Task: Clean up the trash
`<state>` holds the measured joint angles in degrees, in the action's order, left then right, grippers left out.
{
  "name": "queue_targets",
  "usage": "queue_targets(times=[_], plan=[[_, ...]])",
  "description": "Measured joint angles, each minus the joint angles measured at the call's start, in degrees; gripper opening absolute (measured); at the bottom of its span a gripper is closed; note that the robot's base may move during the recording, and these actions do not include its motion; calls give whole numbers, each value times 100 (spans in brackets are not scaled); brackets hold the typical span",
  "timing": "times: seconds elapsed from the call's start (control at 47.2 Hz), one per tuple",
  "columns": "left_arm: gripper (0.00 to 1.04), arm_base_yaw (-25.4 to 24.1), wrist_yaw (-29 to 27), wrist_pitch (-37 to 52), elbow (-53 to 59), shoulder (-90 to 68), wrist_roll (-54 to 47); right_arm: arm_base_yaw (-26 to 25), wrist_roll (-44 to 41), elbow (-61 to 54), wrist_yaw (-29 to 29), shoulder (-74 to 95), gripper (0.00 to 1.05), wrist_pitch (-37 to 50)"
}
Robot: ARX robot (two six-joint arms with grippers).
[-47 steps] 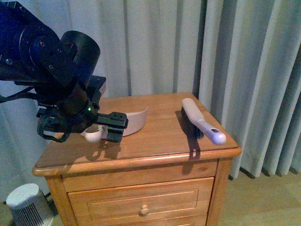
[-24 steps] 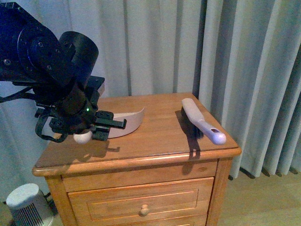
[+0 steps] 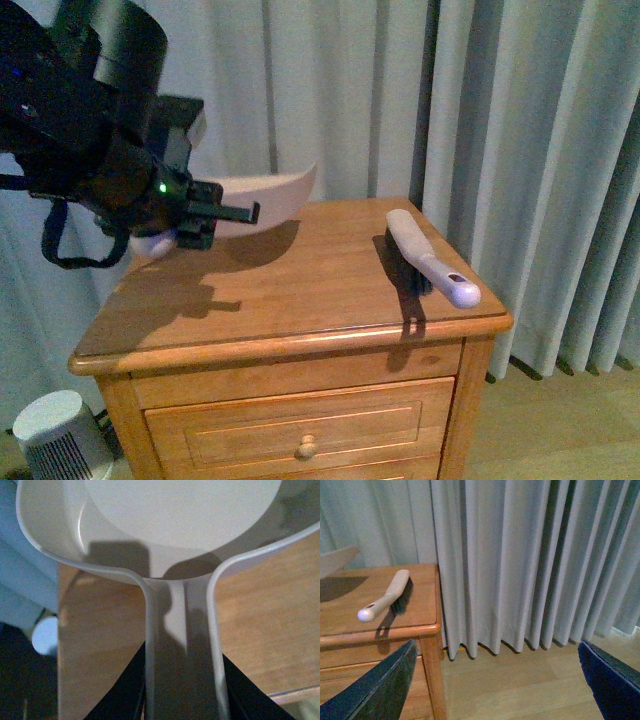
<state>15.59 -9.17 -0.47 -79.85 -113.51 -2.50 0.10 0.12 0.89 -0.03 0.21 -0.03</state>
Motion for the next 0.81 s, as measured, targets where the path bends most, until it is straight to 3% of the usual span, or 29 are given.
queue_targets(times=[0.148,0.339,0.551,0.805], plan=[[26,-2,-28,1069,673,756,-356,-2,0,0,0,0,97,0],[26,-52,339,2791,2518,2586,-964,-2,0,0,0,0,97,0],[26,-409,975,3185,4164,4583,-1191,-2,0,0,-2,0,97,0],[26,-1436,1899,2559,5390,6765,-850,-2,0,0,0,0,97,0]])
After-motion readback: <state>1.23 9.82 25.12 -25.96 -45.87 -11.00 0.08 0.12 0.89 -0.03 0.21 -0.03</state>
